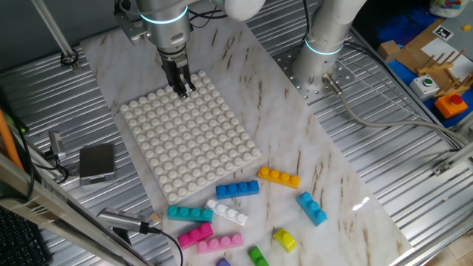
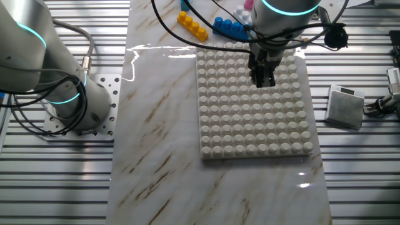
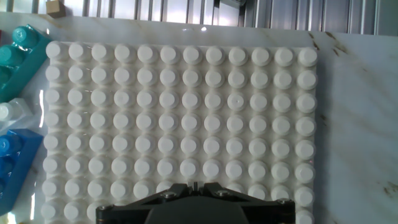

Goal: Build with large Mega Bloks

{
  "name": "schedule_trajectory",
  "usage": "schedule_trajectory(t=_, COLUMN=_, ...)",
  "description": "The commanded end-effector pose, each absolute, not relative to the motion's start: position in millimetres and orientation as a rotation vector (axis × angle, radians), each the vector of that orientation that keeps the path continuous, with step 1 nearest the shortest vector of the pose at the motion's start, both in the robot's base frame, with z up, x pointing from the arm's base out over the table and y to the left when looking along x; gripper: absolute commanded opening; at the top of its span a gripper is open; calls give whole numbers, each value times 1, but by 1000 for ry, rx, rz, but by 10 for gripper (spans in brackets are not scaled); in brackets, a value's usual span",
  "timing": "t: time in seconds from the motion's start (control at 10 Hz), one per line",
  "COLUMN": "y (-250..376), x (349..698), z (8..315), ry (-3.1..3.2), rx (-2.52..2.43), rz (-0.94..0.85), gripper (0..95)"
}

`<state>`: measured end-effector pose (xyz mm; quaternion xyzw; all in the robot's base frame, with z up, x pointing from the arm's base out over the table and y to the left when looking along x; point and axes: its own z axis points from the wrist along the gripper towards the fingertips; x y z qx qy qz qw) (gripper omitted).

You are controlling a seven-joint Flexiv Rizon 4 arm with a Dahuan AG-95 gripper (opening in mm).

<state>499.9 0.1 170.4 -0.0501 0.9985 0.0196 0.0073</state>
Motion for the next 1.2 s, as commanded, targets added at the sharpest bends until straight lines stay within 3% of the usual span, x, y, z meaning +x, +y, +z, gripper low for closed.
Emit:
schedule_trajectory(t=0.1, y=0, x=500, z=170, ry=3122, rx=-158, rz=62, gripper=0)
schedule_trajectory(t=1.2, y=0, x=500, z=172, ry=3122, rx=-174, rz=46, gripper=0)
